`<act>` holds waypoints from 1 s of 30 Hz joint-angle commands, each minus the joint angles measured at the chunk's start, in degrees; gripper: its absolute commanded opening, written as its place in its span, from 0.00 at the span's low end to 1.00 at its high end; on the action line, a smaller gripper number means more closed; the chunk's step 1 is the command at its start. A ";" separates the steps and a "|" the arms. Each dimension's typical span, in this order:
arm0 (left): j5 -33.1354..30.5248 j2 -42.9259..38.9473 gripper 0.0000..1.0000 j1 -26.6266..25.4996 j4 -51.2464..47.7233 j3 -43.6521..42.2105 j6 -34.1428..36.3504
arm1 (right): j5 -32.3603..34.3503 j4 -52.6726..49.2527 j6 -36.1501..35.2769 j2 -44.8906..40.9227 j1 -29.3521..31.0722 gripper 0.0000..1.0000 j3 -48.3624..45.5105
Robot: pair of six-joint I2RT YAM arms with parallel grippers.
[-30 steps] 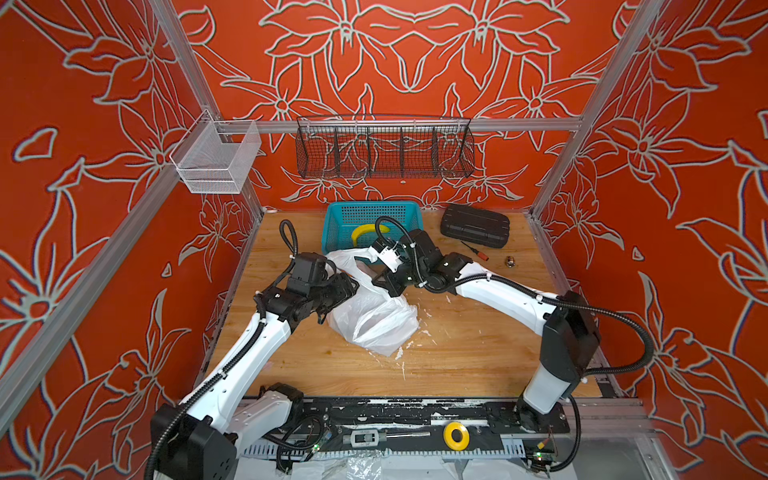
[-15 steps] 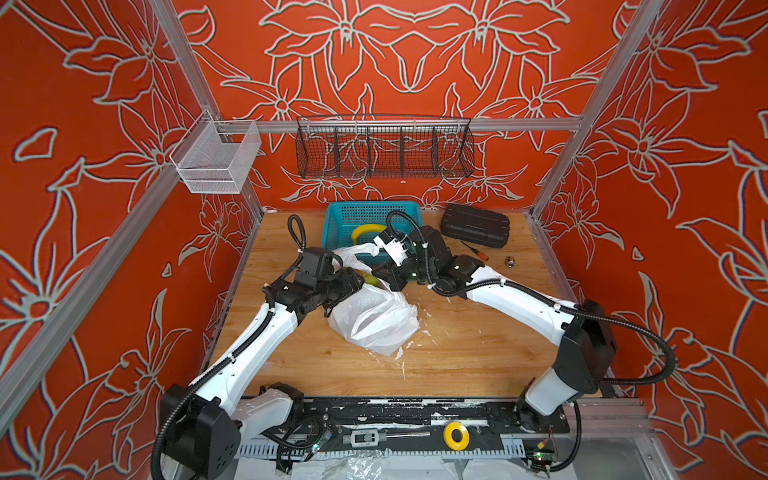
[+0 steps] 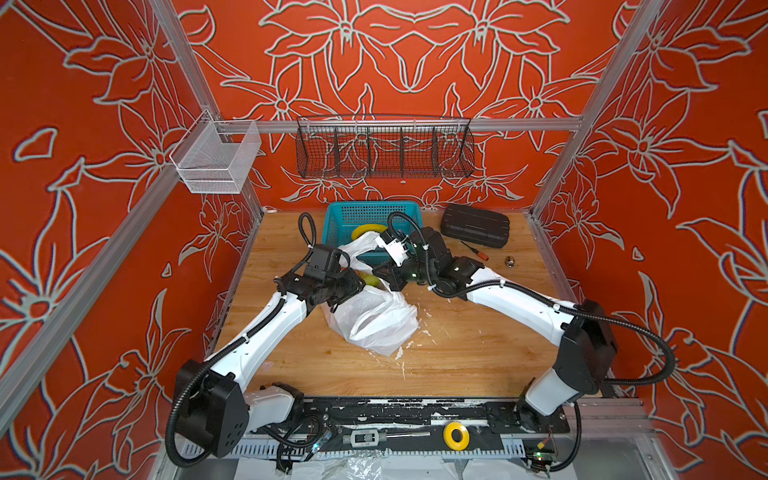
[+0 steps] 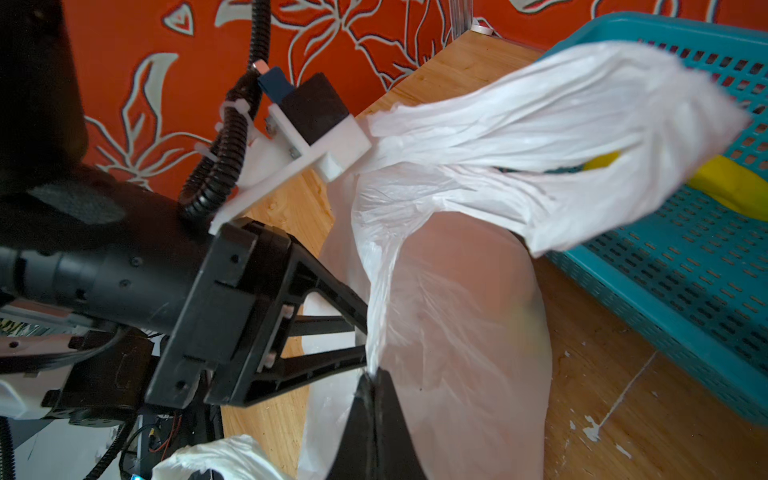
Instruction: Untie the knot of the plastic bag and take out the fruit
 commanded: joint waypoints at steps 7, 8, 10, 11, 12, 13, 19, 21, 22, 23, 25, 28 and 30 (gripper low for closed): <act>-4.44 -4.68 0.00 -0.33 -3.01 0.04 4.04 | 6.09 5.90 4.91 -6.06 -3.09 0.00 -5.97; -4.61 -5.25 0.00 -0.36 -3.45 0.11 4.58 | 6.87 6.63 5.67 -6.69 -3.73 0.00 -6.93; -5.48 -6.57 0.00 -0.29 -4.54 0.24 5.47 | 7.98 8.31 7.40 -8.20 -5.22 0.00 -9.28; -5.92 -7.35 0.00 -0.29 -5.13 0.36 5.74 | 8.56 9.19 8.38 -9.19 -6.14 0.00 -10.55; -6.44 -8.11 0.00 -0.28 -5.60 0.40 6.16 | 9.10 10.09 9.52 -10.09 -7.02 0.00 -11.88; -6.88 -8.82 0.00 -0.28 -6.04 0.50 6.51 | 9.38 10.74 10.37 -10.96 -7.75 0.00 -12.78; -10.80 -14.26 0.00 0.22 -10.84 1.35 8.21 | 11.62 11.54 14.61 -16.14 -12.72 0.00 -18.39; -11.72 -17.55 0.00 0.66 -11.94 1.17 8.53 | 12.61 11.26 15.75 -17.92 -14.39 0.00 -20.00; -12.20 -18.65 0.00 0.91 -12.45 1.00 8.55 | 12.92 11.26 16.05 -18.67 -15.08 0.00 -20.91; -12.69 -20.11 0.00 1.10 -13.11 0.84 8.65 | 13.28 11.35 16.45 -19.64 -15.86 0.00 -21.87; -13.58 -22.68 0.00 1.60 -14.60 0.79 9.05 | 13.83 11.44 17.00 -21.27 -17.45 0.00 -23.46; -15.51 -26.05 0.00 2.50 -16.94 0.67 9.09 | 13.36 11.24 18.13 -22.86 -19.94 0.00 -25.41; -16.05 -28.17 0.00 2.71 -16.99 -0.25 7.96 | 12.52 11.92 19.21 -23.16 -21.08 0.00 -26.61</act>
